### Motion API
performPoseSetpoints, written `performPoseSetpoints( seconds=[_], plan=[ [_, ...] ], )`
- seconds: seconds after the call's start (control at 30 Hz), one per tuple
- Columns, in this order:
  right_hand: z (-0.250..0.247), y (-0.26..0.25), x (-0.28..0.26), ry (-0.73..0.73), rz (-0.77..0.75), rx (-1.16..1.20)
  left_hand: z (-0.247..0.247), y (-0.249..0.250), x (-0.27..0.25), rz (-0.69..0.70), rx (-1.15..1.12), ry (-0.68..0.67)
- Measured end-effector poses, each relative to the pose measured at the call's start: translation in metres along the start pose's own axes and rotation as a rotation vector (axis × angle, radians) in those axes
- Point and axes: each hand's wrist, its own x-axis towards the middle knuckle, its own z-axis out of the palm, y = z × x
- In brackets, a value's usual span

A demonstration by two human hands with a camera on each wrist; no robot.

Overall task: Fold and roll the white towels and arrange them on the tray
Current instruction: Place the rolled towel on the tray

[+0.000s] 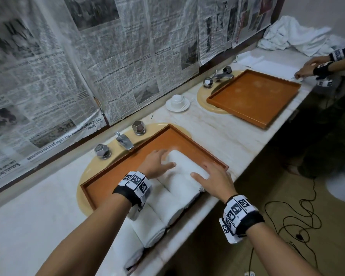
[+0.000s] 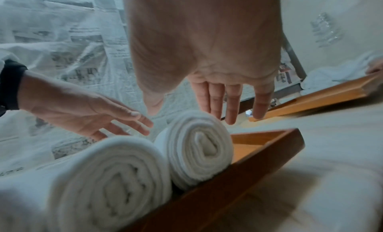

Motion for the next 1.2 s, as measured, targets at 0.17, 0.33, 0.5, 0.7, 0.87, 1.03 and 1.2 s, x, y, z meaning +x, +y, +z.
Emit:
performPoseSetpoints(
  seconds=[0.17,0.33,0.5,0.7,0.87,1.03,1.2],
  plan=[
    [-0.015,-0.021,-0.03,0.082,-0.129,-0.044,0.004,-0.012,-0.049,-0.019,-0.031,0.059],
    [-0.012,-0.05,-0.052,0.043,-0.218,-0.036,0.007,-0.035,-0.103,-0.06,-0.071,0.131],
    [0.019,-0.106,-0.075,0.001,-0.426,-0.023,0.003,-0.08,-0.174,-0.126,-0.124,0.214],
    [0.081,-0.196,-0.119,-0.121,-0.648,-0.06,-0.007,-0.152,-0.279,-0.251,-0.19,0.326],
    [0.142,-0.27,-0.17,-0.244,-0.753,-0.075,-0.006,-0.226,-0.38,-0.399,-0.241,0.385],
    [0.206,-0.336,-0.228,-0.384,-0.797,-0.085,0.0,-0.298,-0.479,-0.553,-0.233,0.404],
    [0.271,-0.386,-0.274,-0.516,-0.823,-0.113,0.005,-0.36,-0.554,-0.674,-0.183,0.421]
  ],
)
